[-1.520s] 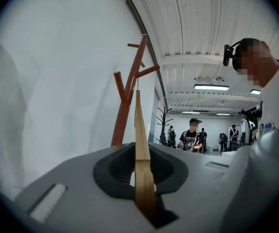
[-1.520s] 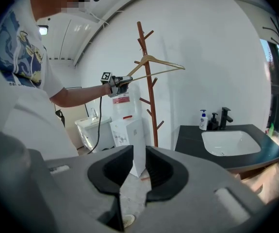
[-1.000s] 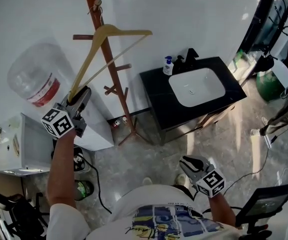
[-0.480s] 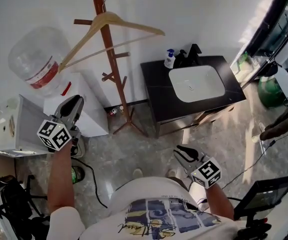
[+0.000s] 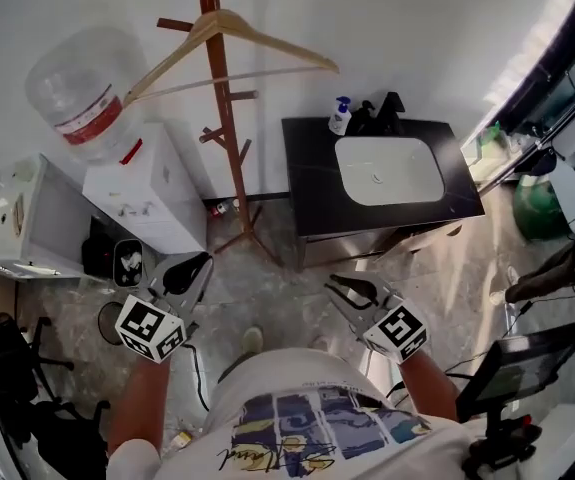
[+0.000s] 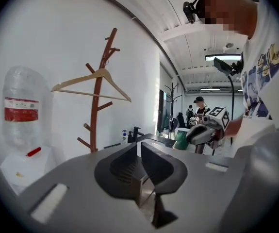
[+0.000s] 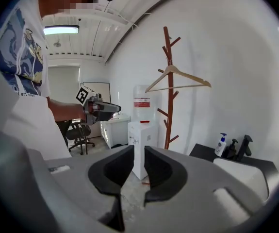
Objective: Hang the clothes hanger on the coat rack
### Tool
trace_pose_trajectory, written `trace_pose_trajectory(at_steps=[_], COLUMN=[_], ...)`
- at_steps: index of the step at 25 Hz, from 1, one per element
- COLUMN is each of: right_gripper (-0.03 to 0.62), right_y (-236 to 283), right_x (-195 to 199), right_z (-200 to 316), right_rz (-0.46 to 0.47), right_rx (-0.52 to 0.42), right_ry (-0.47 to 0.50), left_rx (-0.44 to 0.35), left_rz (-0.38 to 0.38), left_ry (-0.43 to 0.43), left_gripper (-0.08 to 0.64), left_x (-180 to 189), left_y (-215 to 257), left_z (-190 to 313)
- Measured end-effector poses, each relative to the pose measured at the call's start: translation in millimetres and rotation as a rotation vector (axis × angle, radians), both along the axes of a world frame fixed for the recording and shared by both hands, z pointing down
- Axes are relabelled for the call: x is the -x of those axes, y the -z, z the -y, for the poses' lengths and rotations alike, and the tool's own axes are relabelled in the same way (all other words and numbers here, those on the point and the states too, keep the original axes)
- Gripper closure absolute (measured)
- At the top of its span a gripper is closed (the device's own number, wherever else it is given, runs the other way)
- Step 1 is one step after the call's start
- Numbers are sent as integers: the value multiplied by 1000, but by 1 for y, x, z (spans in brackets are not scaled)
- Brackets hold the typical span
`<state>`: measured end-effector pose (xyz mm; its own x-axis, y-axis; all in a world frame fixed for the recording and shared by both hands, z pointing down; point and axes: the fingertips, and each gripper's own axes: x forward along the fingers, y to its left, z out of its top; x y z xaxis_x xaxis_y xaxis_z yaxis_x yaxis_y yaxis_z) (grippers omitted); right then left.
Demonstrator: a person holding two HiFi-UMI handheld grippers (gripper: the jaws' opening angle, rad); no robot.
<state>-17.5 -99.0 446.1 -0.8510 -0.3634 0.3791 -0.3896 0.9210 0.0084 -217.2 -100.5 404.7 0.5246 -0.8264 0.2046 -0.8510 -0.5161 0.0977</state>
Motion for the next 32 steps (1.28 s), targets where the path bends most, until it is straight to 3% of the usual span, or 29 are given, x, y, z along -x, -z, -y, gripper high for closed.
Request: trace_pose_trajectory(at_steps=[4,8,17,32], right_gripper=[543,549,553,589], right_y=[12,20,29,33], right_x=[5,9,5,-11], right_z=[3,-2,-19,-13], right_rz=[3,26,75,67], right_rx=[-36,-47,-42,-75], right_ry=[64,111,198,199], left_rx=[14,45,67,83], left_rz=[-85,-104,-63,-45], left_ry=[-29,-19,-52,-107], left_gripper=[535,547,557,557], left_x=[-46,-69,-115,-146], left_y=[1,-5,-18,-16], left_z=[-31,-50,-57,-45])
